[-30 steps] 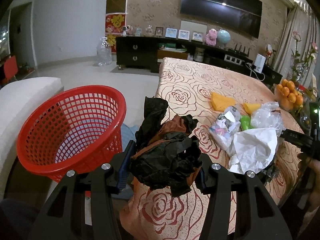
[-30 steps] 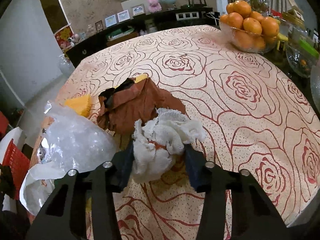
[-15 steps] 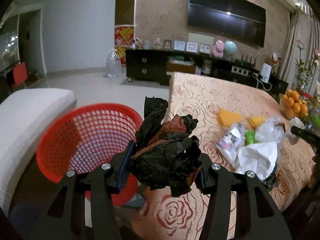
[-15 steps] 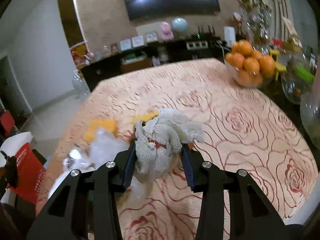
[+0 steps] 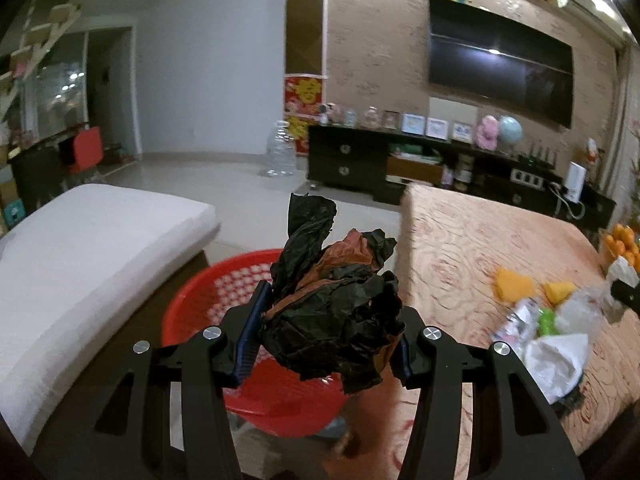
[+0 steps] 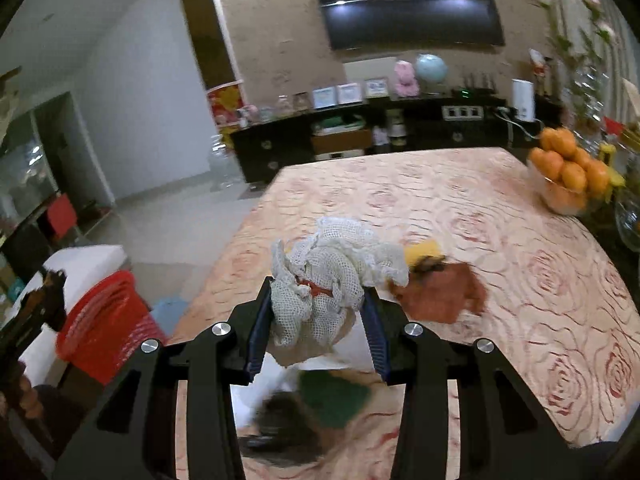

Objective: Collect trash
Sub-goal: 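Carry the black bag in the left tool while the right tool grasps the white mesh cloth, then open both tools over the red wastebasket to drop the bag and cloth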

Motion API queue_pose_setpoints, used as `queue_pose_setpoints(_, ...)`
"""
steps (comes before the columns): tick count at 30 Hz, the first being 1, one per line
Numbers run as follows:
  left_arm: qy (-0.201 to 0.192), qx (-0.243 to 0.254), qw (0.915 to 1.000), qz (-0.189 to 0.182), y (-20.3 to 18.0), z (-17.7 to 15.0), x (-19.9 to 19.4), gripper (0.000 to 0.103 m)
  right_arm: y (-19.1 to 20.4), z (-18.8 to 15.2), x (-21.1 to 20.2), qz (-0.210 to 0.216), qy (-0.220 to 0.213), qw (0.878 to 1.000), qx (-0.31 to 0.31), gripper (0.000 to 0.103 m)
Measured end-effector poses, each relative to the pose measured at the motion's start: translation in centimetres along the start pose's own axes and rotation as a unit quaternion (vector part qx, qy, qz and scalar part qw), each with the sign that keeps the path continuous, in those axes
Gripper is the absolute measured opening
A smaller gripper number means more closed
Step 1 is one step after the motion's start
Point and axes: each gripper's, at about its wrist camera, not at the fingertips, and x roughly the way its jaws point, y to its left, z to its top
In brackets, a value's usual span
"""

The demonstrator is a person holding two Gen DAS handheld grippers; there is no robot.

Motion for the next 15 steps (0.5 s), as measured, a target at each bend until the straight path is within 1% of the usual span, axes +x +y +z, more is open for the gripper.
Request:
queue_pose_setpoints(8,0.007,-0.033,0.9987,0.038,3.7,1.2,0.6,0.050,7.1,0.6,1.6,0.056,0.010,0.997,-0.052,0.041)
queue_pose_setpoints(15,0.014,-0.046,0.9971,0.058,5.8,1.4,1.8,0.050,13.7,0.9,4.1,0.121,0.034,0.988,-0.086,0.041)
